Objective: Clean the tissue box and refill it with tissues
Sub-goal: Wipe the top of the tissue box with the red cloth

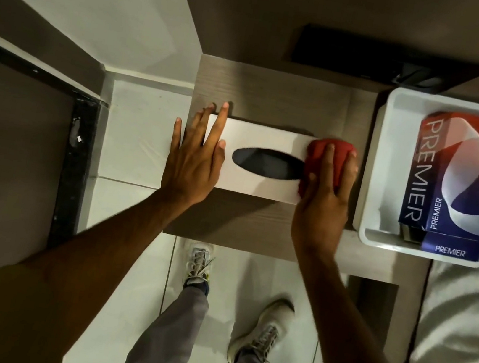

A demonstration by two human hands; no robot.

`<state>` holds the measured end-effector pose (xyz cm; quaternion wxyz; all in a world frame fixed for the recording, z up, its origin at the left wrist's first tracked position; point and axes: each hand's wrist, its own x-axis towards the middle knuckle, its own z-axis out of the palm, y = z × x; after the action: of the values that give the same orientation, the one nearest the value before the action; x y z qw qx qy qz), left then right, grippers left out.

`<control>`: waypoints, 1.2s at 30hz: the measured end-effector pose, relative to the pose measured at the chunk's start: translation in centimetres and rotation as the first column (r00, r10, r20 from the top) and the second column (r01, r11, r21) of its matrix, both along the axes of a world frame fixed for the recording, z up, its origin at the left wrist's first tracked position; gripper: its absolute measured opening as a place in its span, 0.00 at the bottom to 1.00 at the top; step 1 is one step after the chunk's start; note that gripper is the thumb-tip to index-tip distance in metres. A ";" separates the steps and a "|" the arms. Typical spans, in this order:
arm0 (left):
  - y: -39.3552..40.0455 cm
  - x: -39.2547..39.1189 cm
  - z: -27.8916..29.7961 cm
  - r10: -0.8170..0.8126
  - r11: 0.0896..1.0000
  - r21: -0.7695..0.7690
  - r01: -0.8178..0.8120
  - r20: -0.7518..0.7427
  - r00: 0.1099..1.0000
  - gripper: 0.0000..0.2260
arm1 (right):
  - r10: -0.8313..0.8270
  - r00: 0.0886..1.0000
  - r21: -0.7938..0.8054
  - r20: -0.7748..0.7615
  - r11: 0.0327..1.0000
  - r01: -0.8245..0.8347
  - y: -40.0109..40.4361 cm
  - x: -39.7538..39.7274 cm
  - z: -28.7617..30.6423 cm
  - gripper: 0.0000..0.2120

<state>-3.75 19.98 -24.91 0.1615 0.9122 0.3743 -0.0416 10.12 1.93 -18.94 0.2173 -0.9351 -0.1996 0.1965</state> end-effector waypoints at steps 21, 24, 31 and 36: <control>-0.9 0.5 1.4 0.064 0.997 0.036 -0.063 -0.008 0.998 0.25 | 0.474 0.876 -0.047 0.093 0.881 -0.472 -1.1 -5.0 -1.3 0.37; -1.5 1.1 1.8 0.100 0.994 0.036 -0.101 0.020 0.995 0.25 | 0.388 0.920 -0.071 0.065 0.921 -0.383 -3.8 -2.8 -0.7 0.36; -2.4 1.5 0.6 0.196 0.979 0.040 -0.200 0.090 0.976 0.25 | 0.328 0.942 -0.038 0.077 0.945 -0.326 -1.1 -4.6 -1.2 0.42; -2.0 1.6 1.8 0.186 0.982 0.012 -0.187 0.036 0.982 0.25 | 0.514 0.853 -0.056 0.089 0.858 -0.511 -4.5 -2.4 -0.5 0.44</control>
<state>-2.18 17.99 -23.13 0.1641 0.8750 0.4555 -0.0074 7.70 -2.62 -19.47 0.1327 -0.8600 -0.4492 0.2027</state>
